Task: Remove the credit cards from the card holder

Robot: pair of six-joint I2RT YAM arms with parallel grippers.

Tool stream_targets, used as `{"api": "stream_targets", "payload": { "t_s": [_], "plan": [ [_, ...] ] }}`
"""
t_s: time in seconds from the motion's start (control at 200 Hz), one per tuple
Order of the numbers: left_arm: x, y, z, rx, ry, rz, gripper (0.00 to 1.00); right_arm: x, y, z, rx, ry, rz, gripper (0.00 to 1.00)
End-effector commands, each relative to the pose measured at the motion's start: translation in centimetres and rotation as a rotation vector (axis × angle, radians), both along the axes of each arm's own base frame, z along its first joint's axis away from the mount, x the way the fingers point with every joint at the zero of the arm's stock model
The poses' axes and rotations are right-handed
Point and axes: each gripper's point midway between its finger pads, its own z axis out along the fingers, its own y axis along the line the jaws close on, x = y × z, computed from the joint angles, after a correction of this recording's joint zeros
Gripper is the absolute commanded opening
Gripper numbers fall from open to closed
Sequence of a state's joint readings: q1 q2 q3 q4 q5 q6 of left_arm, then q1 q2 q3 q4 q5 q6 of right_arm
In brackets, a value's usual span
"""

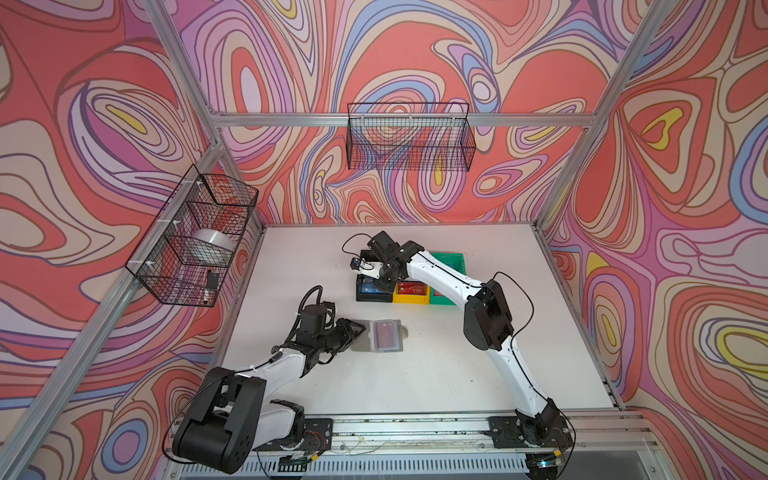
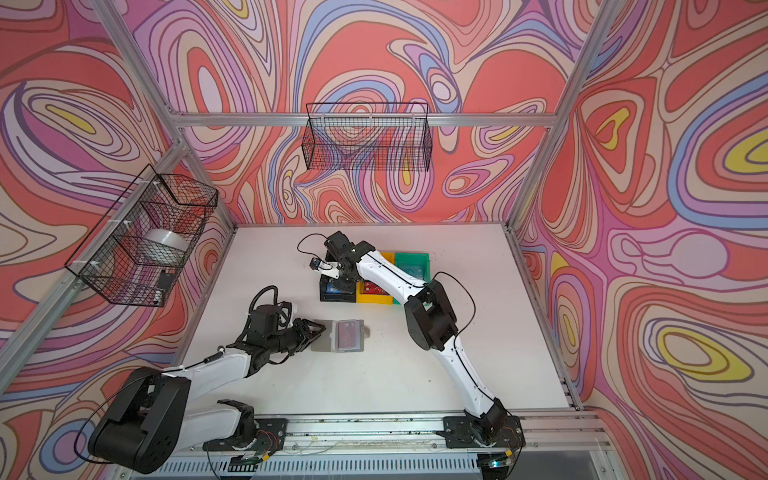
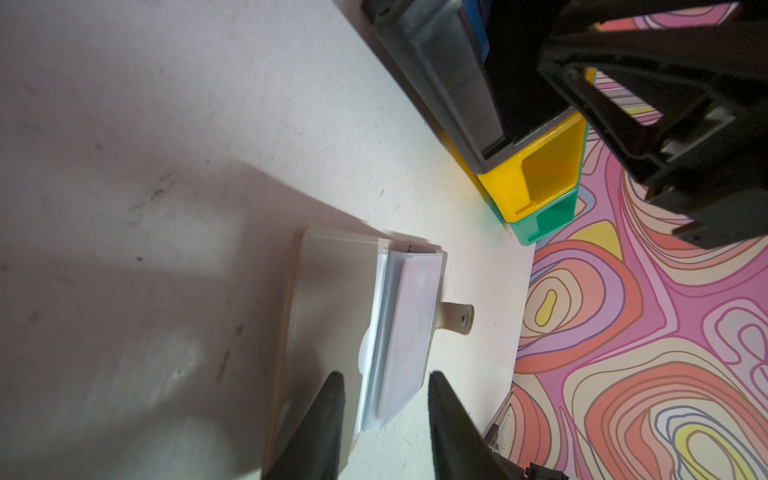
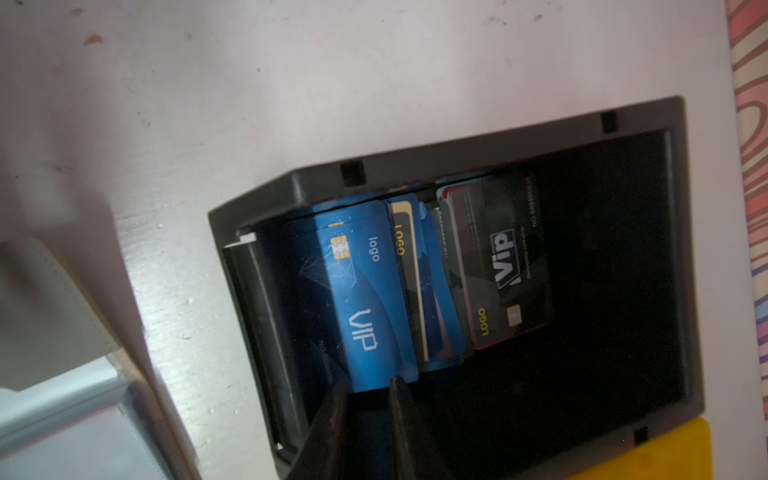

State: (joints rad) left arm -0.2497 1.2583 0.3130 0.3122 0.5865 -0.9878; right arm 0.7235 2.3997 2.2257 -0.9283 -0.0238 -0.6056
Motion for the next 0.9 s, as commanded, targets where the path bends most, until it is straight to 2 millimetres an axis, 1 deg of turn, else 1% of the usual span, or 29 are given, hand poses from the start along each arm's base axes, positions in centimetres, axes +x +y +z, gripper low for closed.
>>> {"api": "stream_targets", "payload": {
  "t_s": [0.0,0.075,0.085,0.09,0.095,0.115,0.135,0.175,0.295,0.371,0.436,0.581,0.651,0.696,0.776,0.897],
  "plan": [
    [-0.4,-0.1,0.0,-0.004,-0.007,-0.009,0.37,0.4,0.4,1.8,0.046,-0.036,-0.052,0.22],
    [-0.6,0.1,-0.3,0.007,0.002,-0.008,0.37,-0.7,0.6,3.8,0.114,-0.014,-0.063,0.20],
    [-0.6,0.1,-0.3,0.009,0.004,-0.008,0.37,-0.9,0.7,3.9,0.124,-0.004,-0.065,0.20],
    [-0.6,0.1,-0.3,0.010,0.004,-0.008,0.37,-1.0,0.7,4.3,0.132,-0.007,-0.066,0.20],
    [-0.6,0.1,-0.4,0.011,0.005,-0.007,0.37,-1.1,0.7,4.1,0.136,0.001,-0.066,0.20],
    [-0.7,0.2,-0.5,0.016,0.009,-0.008,0.37,-1.7,0.8,4.7,0.160,0.015,-0.065,0.20],
    [-0.8,0.3,-0.6,0.024,0.015,-0.006,0.37,-2.3,0.8,4.9,0.177,0.033,-0.065,0.19],
    [-1.0,0.5,-1.0,0.039,0.028,0.000,0.37,-3.8,1.0,6.2,0.239,0.069,-0.058,0.19],
    [-1.5,0.9,-1.7,0.068,0.057,0.005,0.37,-8.0,0.8,7.1,0.368,0.185,-0.087,0.17],
    [-1.7,1.1,-1.9,0.082,0.062,0.008,0.36,-9.7,0.5,7.0,0.439,0.274,-0.154,0.15],
    [-1.7,1.4,-2.1,0.102,0.071,0.010,0.36,-10.8,0.3,6.0,0.480,0.356,-0.232,0.15],
    [-1.8,1.5,-2.5,0.114,0.089,0.007,0.33,-12.3,-0.7,1.7,0.446,0.488,-0.373,0.14],
    [-1.8,1.4,-2.6,0.110,0.093,0.004,0.23,-12.9,-1.0,-0.3,0.425,0.535,-0.408,0.12],
    [-1.9,1.3,-2.7,0.108,0.097,0.000,0.22,-13.2,-1.3,-1.2,0.417,0.550,-0.425,0.11],
    [-1.9,1.4,-2.9,0.110,0.101,0.005,0.22,-13.6,-1.8,-2.6,0.401,0.562,-0.447,0.10],
    [-2.0,1.5,-3.0,0.117,0.106,0.007,0.19,-14.0,-2.5,-3.9,0.358,0.579,-0.472,0.10]
  ]
}}
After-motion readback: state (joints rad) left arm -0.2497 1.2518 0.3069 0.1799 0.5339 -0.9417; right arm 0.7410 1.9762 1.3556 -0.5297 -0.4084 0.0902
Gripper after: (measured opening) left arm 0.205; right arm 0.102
